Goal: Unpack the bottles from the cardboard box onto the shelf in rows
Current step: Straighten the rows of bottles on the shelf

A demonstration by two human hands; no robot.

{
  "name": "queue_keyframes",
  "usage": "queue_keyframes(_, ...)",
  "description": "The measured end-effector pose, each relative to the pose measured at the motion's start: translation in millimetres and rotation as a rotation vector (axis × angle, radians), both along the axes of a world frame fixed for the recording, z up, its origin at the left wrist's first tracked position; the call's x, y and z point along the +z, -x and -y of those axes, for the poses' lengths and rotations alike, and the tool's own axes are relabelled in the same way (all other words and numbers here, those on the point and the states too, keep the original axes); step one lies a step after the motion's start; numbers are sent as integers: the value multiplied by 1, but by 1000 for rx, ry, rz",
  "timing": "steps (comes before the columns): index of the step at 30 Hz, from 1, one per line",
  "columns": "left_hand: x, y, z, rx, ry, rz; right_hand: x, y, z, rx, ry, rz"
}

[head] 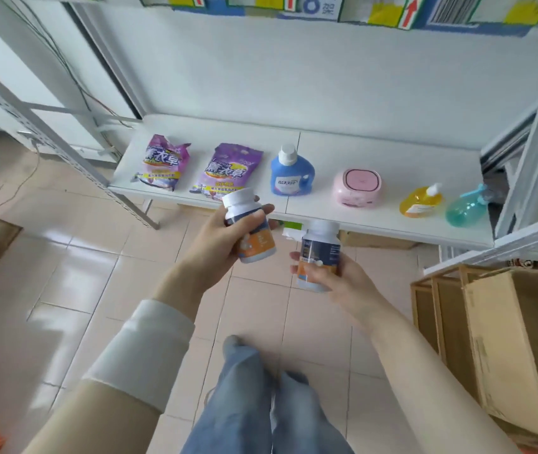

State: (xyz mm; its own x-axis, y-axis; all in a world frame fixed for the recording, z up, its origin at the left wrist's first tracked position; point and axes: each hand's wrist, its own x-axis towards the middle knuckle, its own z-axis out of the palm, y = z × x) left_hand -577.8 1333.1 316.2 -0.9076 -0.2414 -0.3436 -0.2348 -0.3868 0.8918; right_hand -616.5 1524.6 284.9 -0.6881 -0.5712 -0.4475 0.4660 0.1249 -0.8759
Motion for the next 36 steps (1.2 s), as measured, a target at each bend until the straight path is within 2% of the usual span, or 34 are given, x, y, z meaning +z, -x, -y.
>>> queue_keyframes(3,23,-8,25,88,15,-45,20,0,29,70,35,-45)
queue_keyframes(5,45,-8,46,113,-64,-84,39,4,53,84,78,-47)
queue_keyframes(7,70,-6,73,109,-146,-139,60,11,78,102,157,-24)
queue_keyframes(9,93,-5,103,84,-137,-199,82,16,106,136,208,-37)
queue_keyframes(13,136,-4,167,13,48,-326,124,24,166,144,182,-221)
queue_keyframes(16,171,0,212,-11,108,-401,154,32,209,103,174,-325)
queue_keyframes(23,228,31,295,-33,237,-481,209,50,291,132,165,-431)
queue_keyframes(30,267,102,359,-52,335,-483,257,100,346,172,144,-507)
queue_keyframes(36,287,165,396,-66,512,-433,295,157,387,141,256,-446)
